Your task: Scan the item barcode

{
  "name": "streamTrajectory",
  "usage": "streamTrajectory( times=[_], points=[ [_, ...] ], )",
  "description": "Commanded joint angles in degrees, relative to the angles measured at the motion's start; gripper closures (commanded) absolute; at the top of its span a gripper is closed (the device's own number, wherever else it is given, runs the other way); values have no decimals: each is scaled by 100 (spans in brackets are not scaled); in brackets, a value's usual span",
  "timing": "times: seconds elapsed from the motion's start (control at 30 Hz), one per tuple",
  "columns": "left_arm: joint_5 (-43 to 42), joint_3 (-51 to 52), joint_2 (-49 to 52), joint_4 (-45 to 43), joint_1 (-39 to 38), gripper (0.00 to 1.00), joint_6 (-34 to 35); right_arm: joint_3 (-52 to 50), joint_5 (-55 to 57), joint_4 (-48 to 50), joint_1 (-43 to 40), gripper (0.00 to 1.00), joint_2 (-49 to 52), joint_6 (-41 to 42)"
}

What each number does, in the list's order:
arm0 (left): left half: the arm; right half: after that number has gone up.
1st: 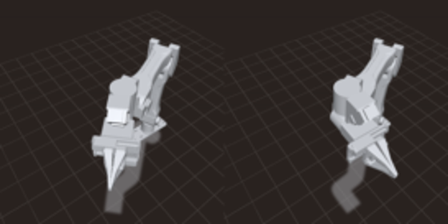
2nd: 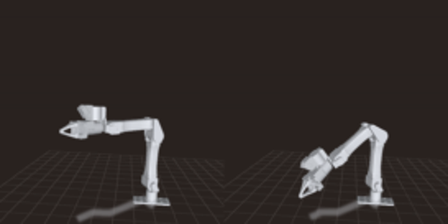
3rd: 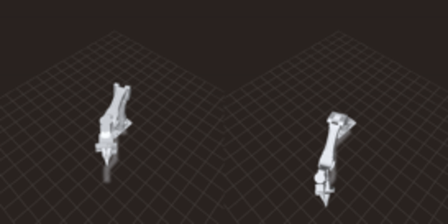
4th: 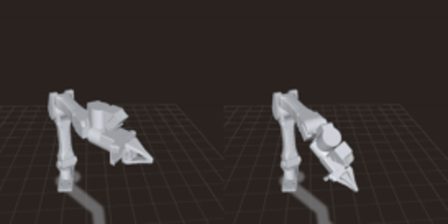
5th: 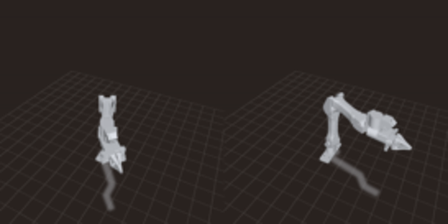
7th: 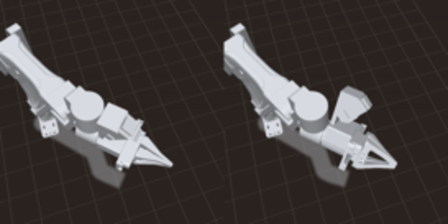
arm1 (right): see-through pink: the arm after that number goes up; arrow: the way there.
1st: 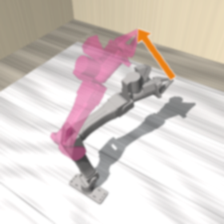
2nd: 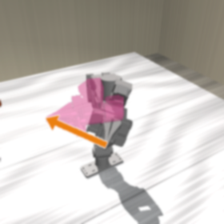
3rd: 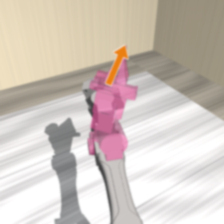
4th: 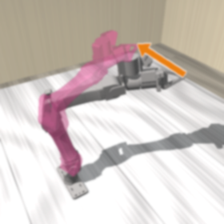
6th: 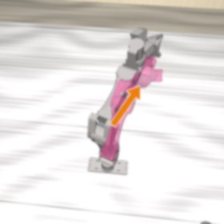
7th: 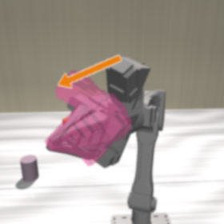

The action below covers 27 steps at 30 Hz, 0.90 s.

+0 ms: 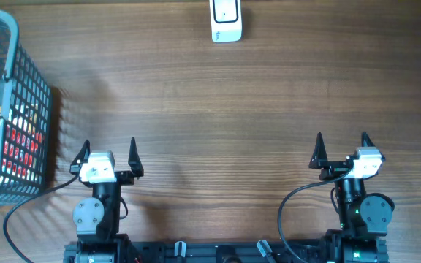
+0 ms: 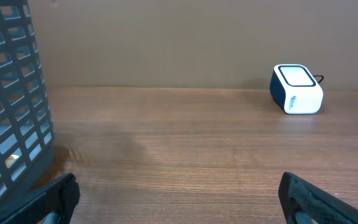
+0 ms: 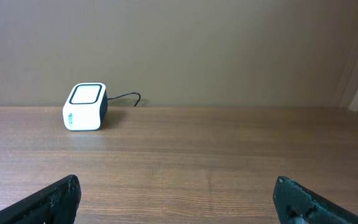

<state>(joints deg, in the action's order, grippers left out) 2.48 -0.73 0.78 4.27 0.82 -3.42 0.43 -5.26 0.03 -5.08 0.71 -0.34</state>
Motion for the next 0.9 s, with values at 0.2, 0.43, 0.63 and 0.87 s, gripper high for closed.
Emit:
streamTrajectory(
  times=[0.2,0.43,0.63,0.87],
  points=[
    [-2728,42,-61,-304,-9,0,1086,-13,81,11,-24,0,-28,-76],
    [-4975,39,-61,-4492,-7,0,1799,-13,83,11,-24,0,-28,-76],
    [-3578,-2273,702,-2238,76,0,1038,-13,81,11,-24,0,-28,-76],
    [-2986,-6360,3799,717,153,0,833,-13,83,11,-24,0,-28,-79]
  ],
)
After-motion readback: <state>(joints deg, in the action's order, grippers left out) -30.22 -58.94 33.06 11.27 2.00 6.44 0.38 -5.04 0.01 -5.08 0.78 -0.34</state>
